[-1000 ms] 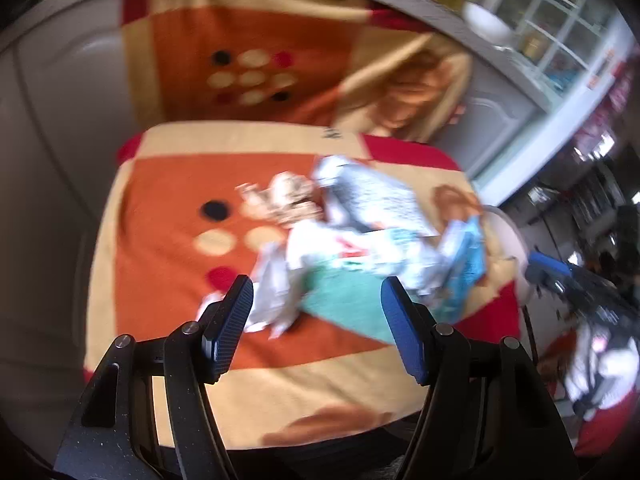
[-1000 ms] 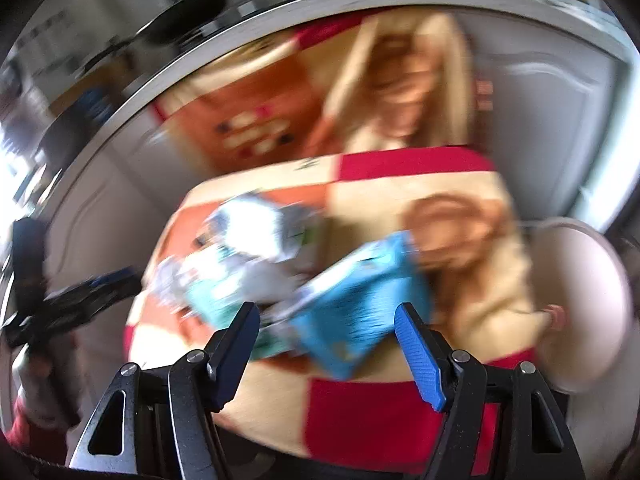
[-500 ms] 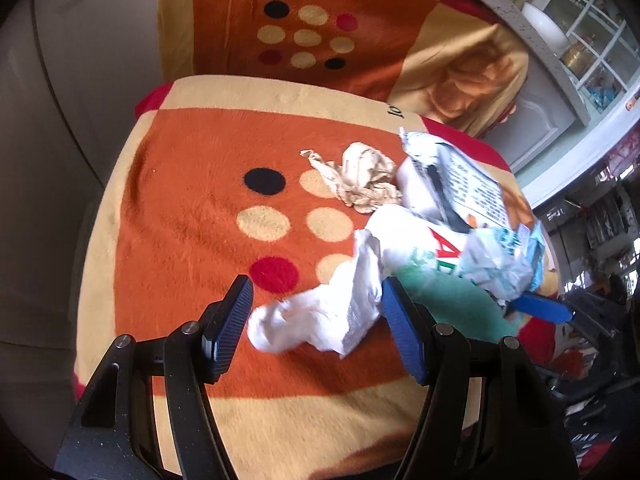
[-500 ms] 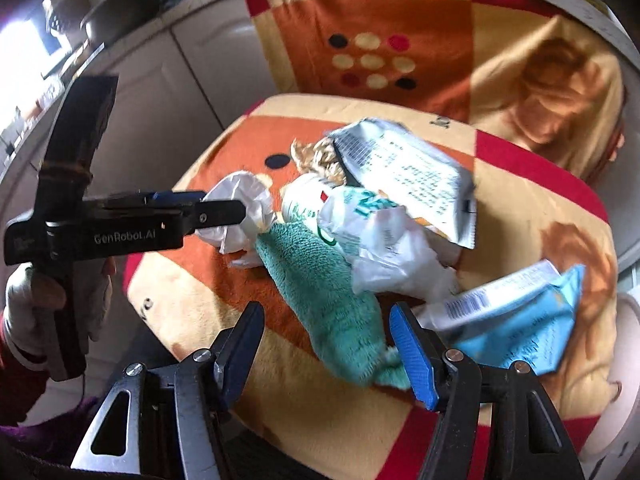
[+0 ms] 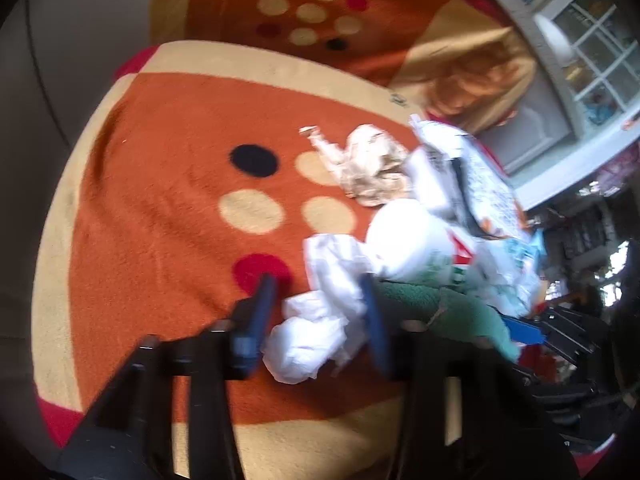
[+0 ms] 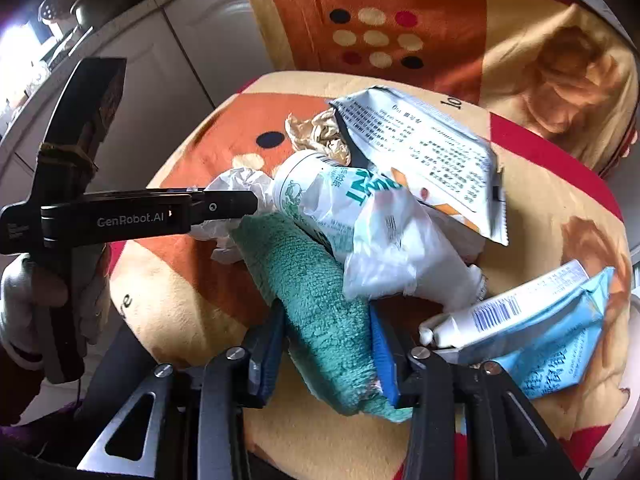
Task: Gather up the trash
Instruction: 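Grasp the crumpled white tissue with left tool while right tool grasps teal towel, then carry the tissue and teal towel with both tools over the white bin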
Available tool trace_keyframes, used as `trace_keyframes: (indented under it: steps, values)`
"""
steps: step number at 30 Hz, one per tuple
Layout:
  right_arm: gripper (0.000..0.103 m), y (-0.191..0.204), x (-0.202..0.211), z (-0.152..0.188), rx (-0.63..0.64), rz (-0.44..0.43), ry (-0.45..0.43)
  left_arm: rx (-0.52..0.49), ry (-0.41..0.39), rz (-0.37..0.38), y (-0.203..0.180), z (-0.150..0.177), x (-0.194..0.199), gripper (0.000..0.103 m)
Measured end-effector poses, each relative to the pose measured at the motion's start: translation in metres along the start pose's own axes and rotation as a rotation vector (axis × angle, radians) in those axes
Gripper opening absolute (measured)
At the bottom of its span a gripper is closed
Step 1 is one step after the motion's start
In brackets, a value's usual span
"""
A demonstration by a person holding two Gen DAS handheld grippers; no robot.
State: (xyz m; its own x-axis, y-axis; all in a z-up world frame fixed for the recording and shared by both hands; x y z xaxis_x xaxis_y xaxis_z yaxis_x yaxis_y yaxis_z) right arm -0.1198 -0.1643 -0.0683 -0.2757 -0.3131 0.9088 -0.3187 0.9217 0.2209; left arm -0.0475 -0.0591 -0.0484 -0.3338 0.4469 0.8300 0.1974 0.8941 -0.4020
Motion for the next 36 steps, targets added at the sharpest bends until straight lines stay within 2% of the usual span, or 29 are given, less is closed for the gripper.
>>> trace_keyframes:
  steps: [2, 6, 12, 19, 28, 36]
  values:
    - [0.036, 0.003, 0.008, 0.002, -0.008, -0.026, -0.009, -0.025, -0.007, -0.006, -0.003, 0.000, 0.009, 0.015]
    - [0.036, 0.014, 0.033, 0.003, 0.003, -0.059, -0.058, -0.039, -0.027, -0.005, -0.005, -0.002, 0.028, 0.008]
    - [0.036, 0.020, 0.064, -0.001, -0.022, -0.125, -0.115, -0.051, -0.096, -0.005, -0.010, -0.010, 0.070, 0.008]
    - [0.036, 0.006, 0.092, -0.008, -0.108, -0.175, -0.180, -0.079, -0.156, 0.004, -0.027, -0.024, 0.100, 0.008]
    - [0.036, -0.019, 0.131, -0.013, -0.162, -0.136, -0.272, -0.128, -0.198, 0.028, -0.060, -0.035, 0.116, 0.008]
    - [0.036, -0.041, 0.151, -0.011, -0.200, -0.098, -0.315, -0.192, -0.211, 0.048, -0.098, -0.042, 0.115, 0.008]
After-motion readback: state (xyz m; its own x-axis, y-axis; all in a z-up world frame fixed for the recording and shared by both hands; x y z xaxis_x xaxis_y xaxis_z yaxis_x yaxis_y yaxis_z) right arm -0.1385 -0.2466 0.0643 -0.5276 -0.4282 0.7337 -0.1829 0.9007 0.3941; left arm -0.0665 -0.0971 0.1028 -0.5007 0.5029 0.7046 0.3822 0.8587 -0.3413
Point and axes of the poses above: each gripper's, at about its wrist camera, not at the fingertips, and x roughly against the way its jaws point, y to its left, z to its underside, the point moved 9 cm from there along -x, roughly the way its jaws point
